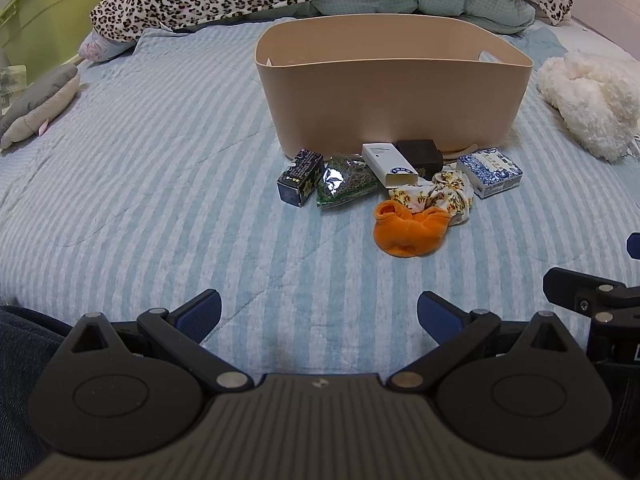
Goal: Organize objects
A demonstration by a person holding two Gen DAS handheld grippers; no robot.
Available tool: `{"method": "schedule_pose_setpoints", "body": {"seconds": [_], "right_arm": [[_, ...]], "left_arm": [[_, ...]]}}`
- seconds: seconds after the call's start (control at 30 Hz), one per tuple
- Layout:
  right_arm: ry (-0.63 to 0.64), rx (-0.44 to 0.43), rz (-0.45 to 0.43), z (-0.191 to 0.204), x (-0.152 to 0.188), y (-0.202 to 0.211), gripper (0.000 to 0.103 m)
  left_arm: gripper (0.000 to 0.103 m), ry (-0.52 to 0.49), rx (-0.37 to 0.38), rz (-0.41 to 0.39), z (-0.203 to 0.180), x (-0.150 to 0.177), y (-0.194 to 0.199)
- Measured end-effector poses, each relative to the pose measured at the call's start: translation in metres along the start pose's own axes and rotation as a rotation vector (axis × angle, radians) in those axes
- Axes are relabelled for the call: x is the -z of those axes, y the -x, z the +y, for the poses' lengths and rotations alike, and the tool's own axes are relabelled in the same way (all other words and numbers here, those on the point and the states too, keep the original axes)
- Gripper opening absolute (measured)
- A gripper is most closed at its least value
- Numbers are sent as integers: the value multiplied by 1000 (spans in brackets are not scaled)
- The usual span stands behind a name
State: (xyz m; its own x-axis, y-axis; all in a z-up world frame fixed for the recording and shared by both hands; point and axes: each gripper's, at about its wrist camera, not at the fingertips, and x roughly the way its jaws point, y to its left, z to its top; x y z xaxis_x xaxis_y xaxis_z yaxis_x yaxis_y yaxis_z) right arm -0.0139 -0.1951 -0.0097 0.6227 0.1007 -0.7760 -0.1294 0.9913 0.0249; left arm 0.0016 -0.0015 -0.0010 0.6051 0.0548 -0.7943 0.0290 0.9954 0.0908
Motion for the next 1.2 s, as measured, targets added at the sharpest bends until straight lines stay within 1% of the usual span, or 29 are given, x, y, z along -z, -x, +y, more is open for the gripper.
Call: {"method": "schedule_pose_setpoints", "body": {"seconds": [0.3, 0.6, 0.73, 0.97, 1.2], "right_arm": [[-3, -4, 3, -2, -3, -4, 102], [-21, 1, 3, -8, -22, -17, 101], [-23, 11, -6, -14, -32, -29, 101], [7, 47, 20, -22, -48, -59, 99], [37, 76, 56, -29, -61, -91, 96]], "left_arm": [[103, -7, 10, 8, 4, -6, -7], [103, 11, 13, 10, 12, -21, -23], [103, 20, -3, 14, 17, -30, -33], [103, 32, -18, 20, 27, -46, -58], [103, 59, -47, 66, 46, -55, -90]]}}
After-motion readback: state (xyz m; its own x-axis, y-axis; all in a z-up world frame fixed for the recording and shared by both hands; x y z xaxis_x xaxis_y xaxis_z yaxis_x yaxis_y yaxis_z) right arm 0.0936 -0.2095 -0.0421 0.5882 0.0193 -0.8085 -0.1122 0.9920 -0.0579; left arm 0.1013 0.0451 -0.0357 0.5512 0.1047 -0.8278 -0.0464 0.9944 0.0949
